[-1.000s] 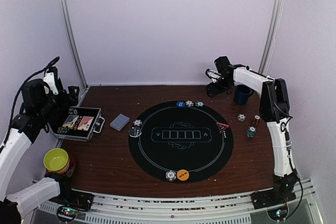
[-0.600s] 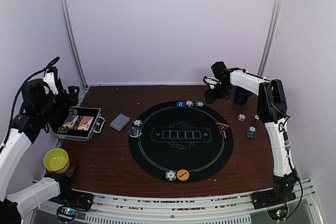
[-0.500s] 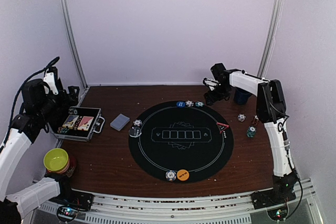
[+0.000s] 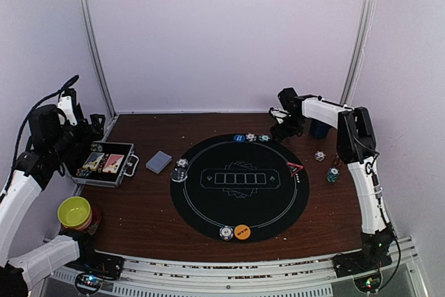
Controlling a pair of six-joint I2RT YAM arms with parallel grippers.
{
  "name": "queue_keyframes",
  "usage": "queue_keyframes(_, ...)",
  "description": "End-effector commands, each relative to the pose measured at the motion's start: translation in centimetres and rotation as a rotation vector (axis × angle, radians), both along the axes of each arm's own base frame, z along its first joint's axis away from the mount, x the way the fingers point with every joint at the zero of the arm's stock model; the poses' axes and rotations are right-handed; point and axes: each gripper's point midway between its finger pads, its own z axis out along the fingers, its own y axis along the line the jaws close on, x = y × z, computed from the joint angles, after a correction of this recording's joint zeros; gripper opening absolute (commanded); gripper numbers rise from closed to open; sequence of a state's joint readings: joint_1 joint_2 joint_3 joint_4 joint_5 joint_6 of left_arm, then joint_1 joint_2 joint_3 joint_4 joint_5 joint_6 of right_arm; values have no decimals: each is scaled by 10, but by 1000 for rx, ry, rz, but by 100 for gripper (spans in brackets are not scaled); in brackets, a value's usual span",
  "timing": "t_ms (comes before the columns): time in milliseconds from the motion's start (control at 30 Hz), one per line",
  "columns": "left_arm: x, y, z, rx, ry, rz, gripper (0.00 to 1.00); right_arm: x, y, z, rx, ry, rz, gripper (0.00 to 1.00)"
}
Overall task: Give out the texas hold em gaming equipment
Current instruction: Adjust the poker chips pile in the small blind area.
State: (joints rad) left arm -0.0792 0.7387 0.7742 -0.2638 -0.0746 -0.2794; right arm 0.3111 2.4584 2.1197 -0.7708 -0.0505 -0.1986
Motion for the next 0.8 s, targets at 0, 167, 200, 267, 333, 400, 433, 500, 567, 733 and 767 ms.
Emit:
queue_keyframes(0,0,5,13,4,-42,17,98,-1,9,-17,-22,17,8,82)
queue_keyframes(167,0,6,13,3,-43,18,98,0,19,-17,-26,0,14,82)
queue_keyframes(200,0,5,13,3,-43,15,98,1,20,-16,-26,-8,11,82)
queue_keyframes(267,0,5,12,2,-42,16,98,3,20,-15,-29,-18,2,82)
queue_keyframes(333,0,5,13,2,-42,13,98,5,20,-14,-28,-24,-5,82)
queue_keyframes(400,0,5,13,3,-43,13,98,5,21,-14,-25,-27,-6,82)
queue_keyframes(433,0,5,13,2,-43,14,98,6,21,-13,-24,-29,-6,82)
queue_keyframes(500,0,5,13,1,-43,14,98,6,23,-12,-22,-33,-4,82)
queue_keyframes(567,1,5,13,2,-42,14,98,5,25,-14,-25,-32,1,82)
queue_keyframes(733,0,5,13,2,-42,16,98,5,26,-14,-37,-37,-1,83)
queue_keyframes(767,0,5,12,2,-42,16,98,6,25,-14,-40,-40,-9,82)
